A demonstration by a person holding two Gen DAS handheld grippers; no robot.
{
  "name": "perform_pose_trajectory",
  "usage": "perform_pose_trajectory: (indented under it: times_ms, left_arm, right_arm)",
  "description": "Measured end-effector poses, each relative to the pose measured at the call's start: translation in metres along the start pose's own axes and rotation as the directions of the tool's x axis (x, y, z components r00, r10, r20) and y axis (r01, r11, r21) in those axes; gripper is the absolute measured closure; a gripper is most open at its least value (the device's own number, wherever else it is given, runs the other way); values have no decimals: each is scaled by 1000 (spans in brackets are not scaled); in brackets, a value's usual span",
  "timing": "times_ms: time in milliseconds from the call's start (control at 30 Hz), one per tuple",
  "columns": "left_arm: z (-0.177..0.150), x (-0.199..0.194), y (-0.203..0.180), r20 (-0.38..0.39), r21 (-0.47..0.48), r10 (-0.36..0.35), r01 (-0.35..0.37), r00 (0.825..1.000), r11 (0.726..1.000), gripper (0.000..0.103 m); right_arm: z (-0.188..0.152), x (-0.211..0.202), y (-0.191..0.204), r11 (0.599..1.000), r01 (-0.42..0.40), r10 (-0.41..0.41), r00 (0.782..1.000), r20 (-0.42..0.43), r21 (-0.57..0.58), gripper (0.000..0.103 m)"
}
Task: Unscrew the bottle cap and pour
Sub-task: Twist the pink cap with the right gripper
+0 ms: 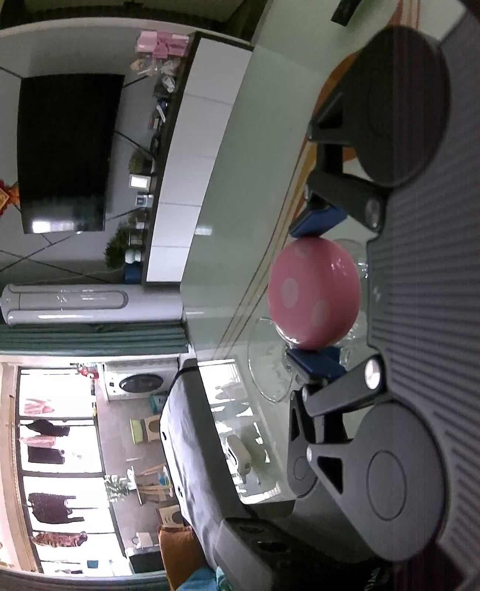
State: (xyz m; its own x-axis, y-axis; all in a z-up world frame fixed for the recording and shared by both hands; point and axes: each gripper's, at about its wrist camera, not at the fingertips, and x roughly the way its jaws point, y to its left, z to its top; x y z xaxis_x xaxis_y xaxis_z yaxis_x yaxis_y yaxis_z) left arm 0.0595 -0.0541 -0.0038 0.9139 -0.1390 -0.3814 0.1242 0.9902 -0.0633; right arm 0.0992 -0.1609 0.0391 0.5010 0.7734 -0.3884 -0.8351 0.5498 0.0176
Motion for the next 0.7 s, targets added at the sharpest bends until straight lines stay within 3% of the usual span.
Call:
perform_pose_trajectory:
  times_ms: [700]
  left_arm:
    - [-4, -2, 0, 0, -4, -2, 2, 1000, 1000, 29]
  right_arm:
    - [1, 1, -8, 999, -46, 46, 999, 2, 1, 37]
